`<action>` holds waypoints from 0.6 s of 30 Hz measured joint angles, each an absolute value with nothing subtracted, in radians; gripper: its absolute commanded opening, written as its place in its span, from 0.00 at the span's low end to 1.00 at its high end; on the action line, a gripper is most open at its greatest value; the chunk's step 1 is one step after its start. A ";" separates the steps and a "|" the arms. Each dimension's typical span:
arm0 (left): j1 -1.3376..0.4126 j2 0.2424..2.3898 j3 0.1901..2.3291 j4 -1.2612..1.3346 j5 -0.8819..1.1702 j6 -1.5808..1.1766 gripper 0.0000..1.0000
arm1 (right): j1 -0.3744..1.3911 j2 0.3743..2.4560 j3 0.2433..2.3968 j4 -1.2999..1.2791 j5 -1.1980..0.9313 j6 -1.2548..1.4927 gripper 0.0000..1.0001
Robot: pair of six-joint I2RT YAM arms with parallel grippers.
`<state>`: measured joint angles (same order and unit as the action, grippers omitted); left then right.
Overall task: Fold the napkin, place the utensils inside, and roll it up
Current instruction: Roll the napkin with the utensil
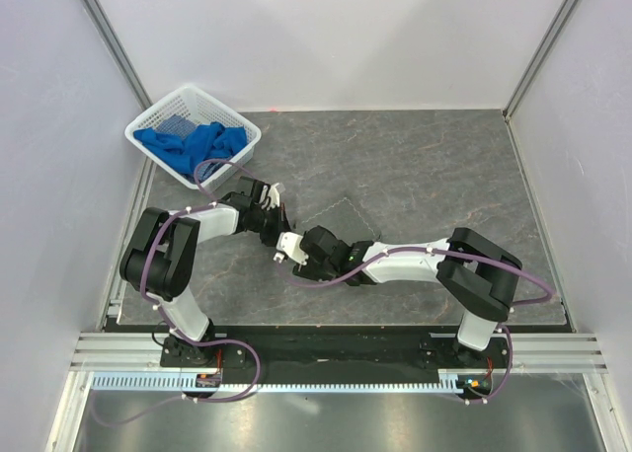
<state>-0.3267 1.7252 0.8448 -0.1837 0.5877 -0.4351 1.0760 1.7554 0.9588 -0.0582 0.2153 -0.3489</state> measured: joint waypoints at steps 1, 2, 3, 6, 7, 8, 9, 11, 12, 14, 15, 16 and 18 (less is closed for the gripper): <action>-0.327 1.725 0.846 -0.185 0.588 -0.434 0.02 | 1.074 1.758 0.964 -0.060 0.215 -0.349 0.60; -0.327 1.726 0.847 -0.186 0.589 -0.431 0.02 | 1.073 1.765 0.971 -0.064 0.209 -0.349 0.48; -0.327 1.726 0.849 -0.189 0.590 -0.427 0.02 | 1.070 1.772 0.981 -0.069 0.197 -0.349 0.42; -0.327 1.730 0.853 -0.191 0.593 -0.421 0.16 | 1.056 1.793 1.007 -0.097 0.143 -0.344 0.30; -0.326 1.730 0.854 -0.191 0.594 -0.420 0.25 | 1.049 1.795 1.015 -0.113 0.116 -0.337 0.28; -0.327 1.731 0.855 -0.190 0.594 -0.418 0.34 | 1.041 1.798 1.023 -0.128 0.089 -0.332 0.25; -0.327 1.731 0.857 -0.191 0.591 -0.416 0.49 | 1.031 1.801 1.032 -0.143 0.058 -0.327 0.24; -0.327 1.729 0.859 -0.189 0.578 -0.409 0.61 | 0.999 1.804 1.048 -0.169 -0.009 -0.311 0.23; -0.327 1.723 0.862 -0.187 0.582 -0.415 0.66 | 0.987 1.806 1.055 -0.179 -0.038 -0.304 0.22; -0.327 1.693 0.862 -0.186 0.552 -0.411 0.70 | 0.953 1.816 1.075 -0.205 -0.109 -0.285 0.21; -0.329 1.673 0.861 -0.186 0.529 -0.410 0.72 | 0.938 1.822 1.086 -0.219 -0.139 -0.276 0.20; -0.329 1.653 0.859 -0.186 0.510 -0.410 0.73 | 0.918 1.830 1.101 -0.237 -0.178 -0.266 0.20; -0.329 1.605 0.845 -0.176 0.463 -0.410 0.75 | 0.885 1.852 1.135 -0.276 -0.258 -0.248 0.19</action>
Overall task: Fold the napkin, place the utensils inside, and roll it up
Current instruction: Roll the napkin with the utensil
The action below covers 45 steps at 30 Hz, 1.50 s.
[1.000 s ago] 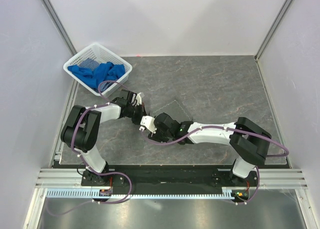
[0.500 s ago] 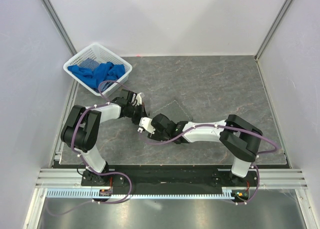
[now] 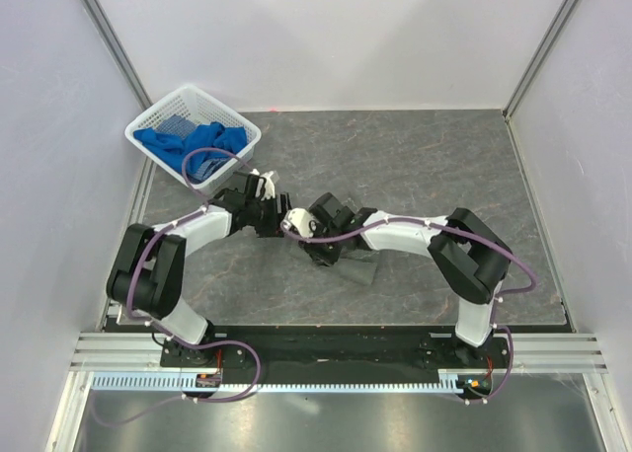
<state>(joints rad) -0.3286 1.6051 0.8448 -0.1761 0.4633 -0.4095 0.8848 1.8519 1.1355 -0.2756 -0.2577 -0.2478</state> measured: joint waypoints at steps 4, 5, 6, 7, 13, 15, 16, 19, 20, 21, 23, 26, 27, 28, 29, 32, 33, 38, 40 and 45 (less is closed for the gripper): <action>-0.325 1.523 0.782 -0.146 0.401 -0.410 0.80 | 0.820 1.896 1.190 -0.335 -0.412 -0.220 0.18; -0.325 1.506 0.762 -0.137 0.393 -0.410 0.81 | 0.809 1.906 1.199 -0.345 -0.444 -0.215 0.18; -0.325 1.491 0.741 -0.127 0.390 -0.410 0.82 | 0.793 1.919 1.211 -0.358 -0.487 -0.209 0.18; -0.325 1.479 0.723 -0.120 0.385 -0.410 0.82 | 0.780 1.930 1.221 -0.368 -0.525 -0.205 0.19; -0.325 1.420 0.620 -0.048 0.395 -0.411 0.86 | 0.715 2.018 1.272 -0.427 -0.770 -0.179 0.17; -0.325 1.407 0.593 -0.011 0.405 -0.412 0.86 | 0.696 2.052 1.285 -0.437 -0.853 -0.173 0.17; -0.325 1.404 0.584 0.006 0.413 -0.413 0.86 | 0.686 2.065 1.288 -0.442 -0.892 -0.171 0.17; -0.325 1.404 0.569 0.052 0.442 -0.416 0.85 | 0.663 2.102 1.290 -0.453 -0.986 -0.170 0.16; -0.325 1.405 0.565 0.069 0.455 -0.418 0.84 | 0.653 2.115 1.291 -0.457 -1.016 -0.170 0.16; -0.325 1.407 0.561 0.088 0.466 -0.418 0.84 | 0.645 2.127 1.292 -0.458 -1.042 -0.170 0.16; -0.325 1.414 0.552 0.126 0.488 -0.419 0.82 | 0.629 2.146 1.292 -0.463 -1.087 -0.171 0.16; -0.325 1.446 0.542 0.176 0.519 -0.421 0.75 | 0.614 2.164 1.292 -0.471 -1.127 -0.172 0.15; -0.325 1.463 0.540 0.190 0.529 -0.422 0.73 | 0.611 2.169 1.292 -0.472 -1.137 -0.172 0.15; -0.325 1.481 0.540 0.202 0.535 -0.423 0.72 | 0.608 2.173 1.293 -0.472 -1.148 -0.173 0.15; -0.325 1.500 0.540 0.214 0.541 -0.424 0.70 | 0.606 2.178 1.293 -0.472 -1.156 -0.173 0.15; -0.325 1.535 0.542 0.262 0.575 -0.429 0.65 | 0.600 2.191 1.295 -0.474 -1.180 -0.175 0.15; -0.325 1.544 0.543 0.272 0.583 -0.429 0.63 | 0.598 2.195 1.297 -0.476 -1.186 -0.175 0.15; -0.329 1.583 0.543 0.302 0.613 -0.431 0.45 | 0.591 2.208 1.304 -0.483 -1.205 -0.176 0.14; -0.332 1.592 0.543 0.308 0.624 -0.432 0.44 | 0.589 2.208 1.304 -0.484 -1.206 -0.176 0.15; -0.337 1.598 0.533 0.309 0.636 -0.436 0.11 | 0.585 2.209 1.305 -0.487 -1.205 -0.171 0.17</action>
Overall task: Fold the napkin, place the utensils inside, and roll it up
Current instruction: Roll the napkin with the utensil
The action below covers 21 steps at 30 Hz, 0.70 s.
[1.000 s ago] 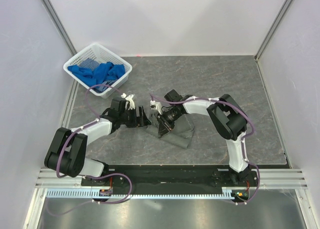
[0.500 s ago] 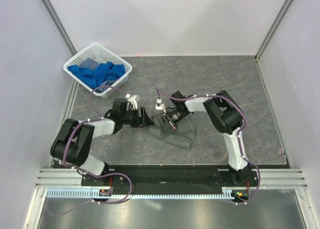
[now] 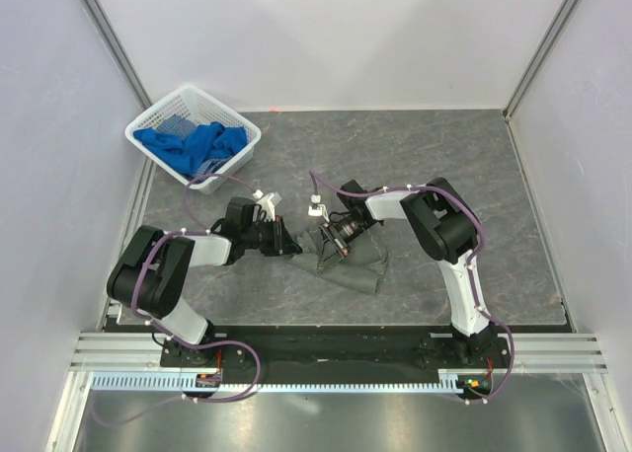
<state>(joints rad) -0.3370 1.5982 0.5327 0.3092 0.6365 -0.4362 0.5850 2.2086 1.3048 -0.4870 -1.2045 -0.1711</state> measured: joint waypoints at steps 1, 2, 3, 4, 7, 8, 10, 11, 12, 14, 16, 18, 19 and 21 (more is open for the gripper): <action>-0.337 1.598 0.530 0.309 0.638 -0.441 0.06 | 0.585 2.209 1.305 -0.487 -1.204 -0.170 0.19; -0.338 1.599 0.528 0.310 0.639 -0.440 0.02 | 0.585 2.209 1.305 -0.487 -1.201 -0.167 0.20; -0.339 1.601 0.528 0.312 0.641 -0.440 0.02 | 0.585 2.209 1.305 -0.486 -1.198 -0.159 0.22; -0.339 1.604 0.528 0.316 0.644 -0.440 0.02 | 0.585 2.208 1.305 -0.486 -1.192 -0.151 0.29; -0.339 1.610 0.528 0.322 0.651 -0.441 0.02 | 0.585 2.188 1.300 -0.482 -1.154 -0.115 0.40; -0.339 1.610 0.528 0.321 0.652 -0.441 0.02 | 0.585 2.170 1.292 -0.477 -1.126 -0.097 0.43; -0.340 1.610 0.528 0.318 0.657 -0.441 0.02 | 0.585 2.111 1.268 -0.454 -1.051 -0.064 0.51; -0.342 1.610 0.528 0.315 0.659 -0.441 0.02 | 0.585 2.077 1.257 -0.439 -1.003 -0.053 0.53; -0.344 1.610 0.528 0.313 0.661 -0.441 0.02 | 0.584 2.043 1.246 -0.420 -0.956 -0.044 0.58; -0.347 1.610 0.528 0.305 0.665 -0.441 0.02 | 0.585 1.969 1.222 -0.383 -0.874 -0.029 0.62; -0.348 1.610 0.530 0.297 0.665 -0.441 0.02 | 0.587 1.897 1.193 -0.348 -0.799 -0.022 0.66; -0.348 1.611 0.538 0.280 0.665 -0.441 0.02 | 0.597 1.814 1.154 -0.309 -0.717 -0.022 0.68; -0.349 1.613 0.546 0.266 0.664 -0.441 0.02 | 0.608 1.776 1.135 -0.297 -0.669 -0.028 0.68; -0.349 1.620 0.568 0.228 0.662 -0.442 0.02 | 0.662 1.706 1.102 -0.276 -0.555 -0.052 0.69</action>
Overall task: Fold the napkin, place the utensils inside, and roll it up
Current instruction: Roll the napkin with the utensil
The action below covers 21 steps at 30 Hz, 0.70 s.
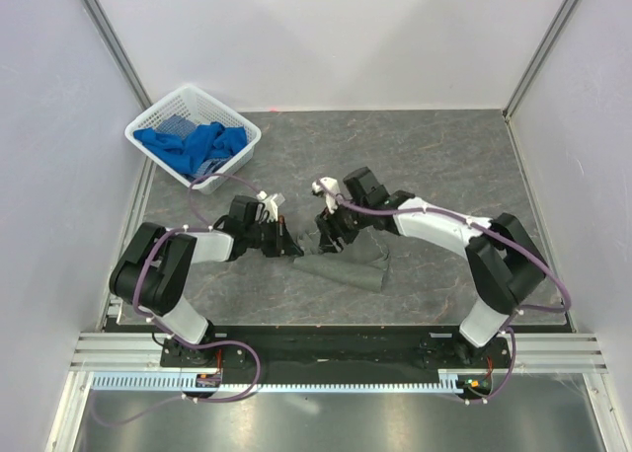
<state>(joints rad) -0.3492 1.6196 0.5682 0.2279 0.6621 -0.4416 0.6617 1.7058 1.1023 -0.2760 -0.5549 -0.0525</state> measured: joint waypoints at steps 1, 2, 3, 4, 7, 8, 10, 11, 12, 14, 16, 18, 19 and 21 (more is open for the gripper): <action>-0.349 1.621 0.572 0.221 0.661 -0.442 0.02 | 0.690 1.687 1.093 -0.273 -0.514 -0.061 0.69; -0.349 1.623 0.581 0.204 0.659 -0.443 0.02 | 0.729 1.671 1.084 -0.266 -0.463 -0.076 0.69; -0.349 1.625 0.588 0.190 0.657 -0.445 0.02 | 0.767 1.660 1.076 -0.261 -0.418 -0.088 0.70; -0.350 1.626 0.597 0.173 0.655 -0.445 0.02 | 0.806 1.654 1.067 -0.257 -0.369 -0.101 0.70; -0.351 1.627 0.616 0.133 0.647 -0.448 0.02 | 0.900 1.650 1.041 -0.250 -0.265 -0.128 0.70; -0.351 1.628 0.621 0.122 0.645 -0.449 0.02 | 0.923 1.650 1.031 -0.250 -0.226 -0.136 0.70; -0.351 1.629 0.630 0.104 0.638 -0.451 0.02 | 0.950 1.650 1.011 -0.253 -0.167 -0.151 0.70; -0.352 1.629 0.633 0.099 0.637 -0.453 0.02 | 0.957 1.650 1.004 -0.254 -0.144 -0.156 0.70; -0.351 1.631 0.635 0.094 0.637 -0.453 0.02 | 0.962 1.650 0.999 -0.256 -0.125 -0.160 0.70; -0.351 1.632 0.641 0.083 0.636 -0.454 0.02 | 0.972 1.650 0.995 -0.255 -0.093 -0.166 0.70; -0.352 1.632 0.643 0.078 0.634 -0.454 0.02 | 0.978 1.651 0.993 -0.254 -0.067 -0.173 0.70; -0.351 1.632 0.644 0.075 0.634 -0.454 0.02 | 0.981 1.654 0.991 -0.253 -0.049 -0.179 0.70; -0.351 1.632 0.645 0.073 0.634 -0.454 0.02 | 0.982 1.658 0.991 -0.252 -0.044 -0.182 0.70; -0.351 1.632 0.648 0.068 0.633 -0.454 0.02 | 0.983 1.671 0.991 -0.249 -0.036 -0.188 0.68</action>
<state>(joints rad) -0.3511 1.6321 0.6476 0.0681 0.6334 -0.4538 0.9829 1.6707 0.9909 -0.2485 -0.0360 -0.1883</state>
